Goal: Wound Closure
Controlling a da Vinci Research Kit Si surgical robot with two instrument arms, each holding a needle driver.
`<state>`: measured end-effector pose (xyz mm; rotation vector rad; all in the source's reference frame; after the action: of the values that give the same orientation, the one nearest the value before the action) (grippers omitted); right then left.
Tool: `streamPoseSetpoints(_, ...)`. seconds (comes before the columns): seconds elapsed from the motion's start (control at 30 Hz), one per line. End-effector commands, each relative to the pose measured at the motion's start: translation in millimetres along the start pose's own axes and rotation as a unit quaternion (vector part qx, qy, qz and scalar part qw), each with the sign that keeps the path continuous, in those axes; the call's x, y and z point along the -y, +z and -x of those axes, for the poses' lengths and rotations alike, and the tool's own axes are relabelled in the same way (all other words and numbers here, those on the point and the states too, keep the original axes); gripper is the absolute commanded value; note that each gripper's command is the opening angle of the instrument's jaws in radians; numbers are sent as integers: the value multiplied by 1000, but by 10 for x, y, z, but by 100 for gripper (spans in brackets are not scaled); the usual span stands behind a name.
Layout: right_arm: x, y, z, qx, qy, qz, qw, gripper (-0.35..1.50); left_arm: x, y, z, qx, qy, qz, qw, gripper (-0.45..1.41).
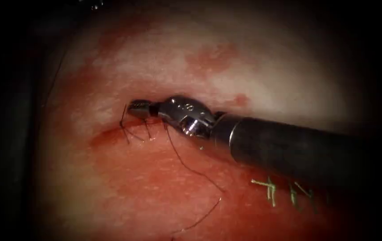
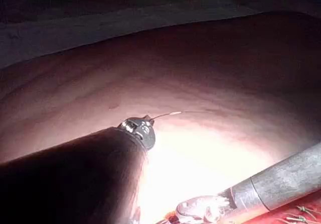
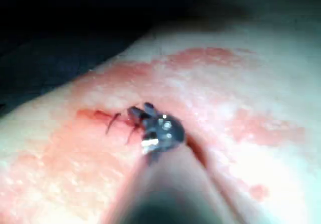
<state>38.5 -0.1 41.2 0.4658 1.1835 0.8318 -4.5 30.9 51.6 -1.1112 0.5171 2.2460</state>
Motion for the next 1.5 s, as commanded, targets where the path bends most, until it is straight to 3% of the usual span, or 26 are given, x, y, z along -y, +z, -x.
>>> streamPoseSetpoints(0.03, -5, 10, -1, -7, -2, -3, 1000, -35, 3, 6, -3, -2, 1, -1, 1000, -45)
streamPoseSetpoints(0.27, -8, 8, -4, -20, -4, -19, 1000, -35, 0, 5, -2, -3, 2, -1, 1000, -45)
streamPoseSetpoints(0.3, -8, 3, -6, -32, -3, -15, 999, -27, 0, 6, -1, -4, 2, -1, 1000, -45)
streamPoseSetpoints(0.33, -8, -1, -7, -40, -2, -8, 999, 41, -1, 7, -1, -5, 2, -1, 1000, -45)
streamPoseSetpoints(0.37, -8, -6, -8, -47, -2, -3, 999, 79, -1, 9, 0, -5, 2, -1, 1000, -45)
streamPoseSetpoints(0.43, -11, -22, -13, -54, -4, 8, 998, 118, -4, 17, 1, -5, 2, 0, 1000, -45)
streamPoseSetpoints(0.47, -12, -30, -16, -58, -11, 14, 998, 125, -6, 21, 1, -4, 2, 2, 1000, -45)
streamPoseSetpoints(0.63, -9, -87, -24, -72, -25, 35, 996, 130, -19, 64, -3, -10, 0, 12, 1000, -45)
streamPoseSetpoints(0.77, -5, -114, -21, -75, -24, 38, 996, 128, -28, 96, -10, -16, -4, 17, 1000, -45)
streamPoseSetpoints(0.9, -9, -142, -15, -79, -25, 47, 996, 126, -37, 156, -34, -29, -15, 27, 999, -45)
streamPoseSetpoints(1.1, -15, -153, -8, -84, -25, 62, 994, 126, -43, 252, -67, -43, -17, 34, 998, -45)
streamPoseSetpoints(1.3, -14, -148, -1, -86, -28, 64, 994, 126, -52, 315, -91, -48, -18, 42, 998, -45)
streamPoseSetpoints(1.4, -13, -145, 2, -87, -30, 63, 994, 126, -63, 343, -100, -43, -20, 52, 998, -45)
streamPoseSetpoints(1.5, -10, -141, 8, -88, -32, 62, 994, 125, -97, 376, -99, -33, -11, 74, 997, -45)
